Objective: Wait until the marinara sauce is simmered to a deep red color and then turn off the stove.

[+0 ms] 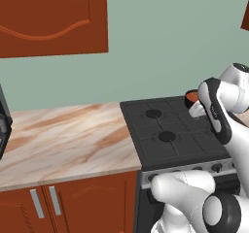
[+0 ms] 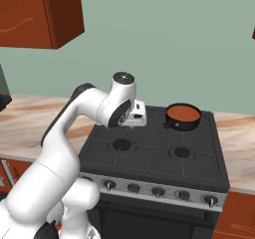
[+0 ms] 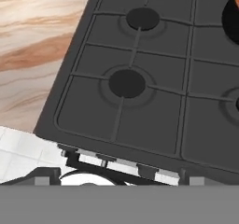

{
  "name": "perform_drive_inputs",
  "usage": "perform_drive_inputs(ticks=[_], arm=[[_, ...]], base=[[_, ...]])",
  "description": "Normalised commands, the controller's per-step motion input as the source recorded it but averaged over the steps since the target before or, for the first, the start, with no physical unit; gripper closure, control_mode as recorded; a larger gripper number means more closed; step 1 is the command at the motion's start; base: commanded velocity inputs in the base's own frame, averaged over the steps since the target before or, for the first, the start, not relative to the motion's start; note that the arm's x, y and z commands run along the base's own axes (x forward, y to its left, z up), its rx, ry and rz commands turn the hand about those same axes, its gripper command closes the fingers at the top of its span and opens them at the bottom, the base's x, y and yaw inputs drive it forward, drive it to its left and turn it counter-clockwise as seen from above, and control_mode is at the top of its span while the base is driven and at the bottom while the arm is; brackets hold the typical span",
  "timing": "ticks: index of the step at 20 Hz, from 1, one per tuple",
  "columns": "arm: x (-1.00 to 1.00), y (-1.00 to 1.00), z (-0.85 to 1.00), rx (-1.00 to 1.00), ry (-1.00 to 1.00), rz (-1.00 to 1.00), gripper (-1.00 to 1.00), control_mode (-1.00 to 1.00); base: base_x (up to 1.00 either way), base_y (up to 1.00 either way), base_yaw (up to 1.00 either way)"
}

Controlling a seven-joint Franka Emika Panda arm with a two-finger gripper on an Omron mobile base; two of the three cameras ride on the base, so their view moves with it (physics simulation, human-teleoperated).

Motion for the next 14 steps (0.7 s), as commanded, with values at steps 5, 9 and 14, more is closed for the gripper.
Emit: perform_drive_inputs(ticks=[5, 9, 14], arm=[[-0.21, -0.73, -0.24, -0.12, -0.14, 0.14, -1.00, -1.00], [-0.30, -0.90, -0.32, -0.23, -0.33, 0.22, -1.00, -1.00], [-0.18, -0.97, -0.38, -0.20, -0.39, 0.31, -1.00, -1.00]], base=[[0.00, 0.00, 0.00], [0.00, 0.00, 0.00], [0.00, 0.00, 0.00]])
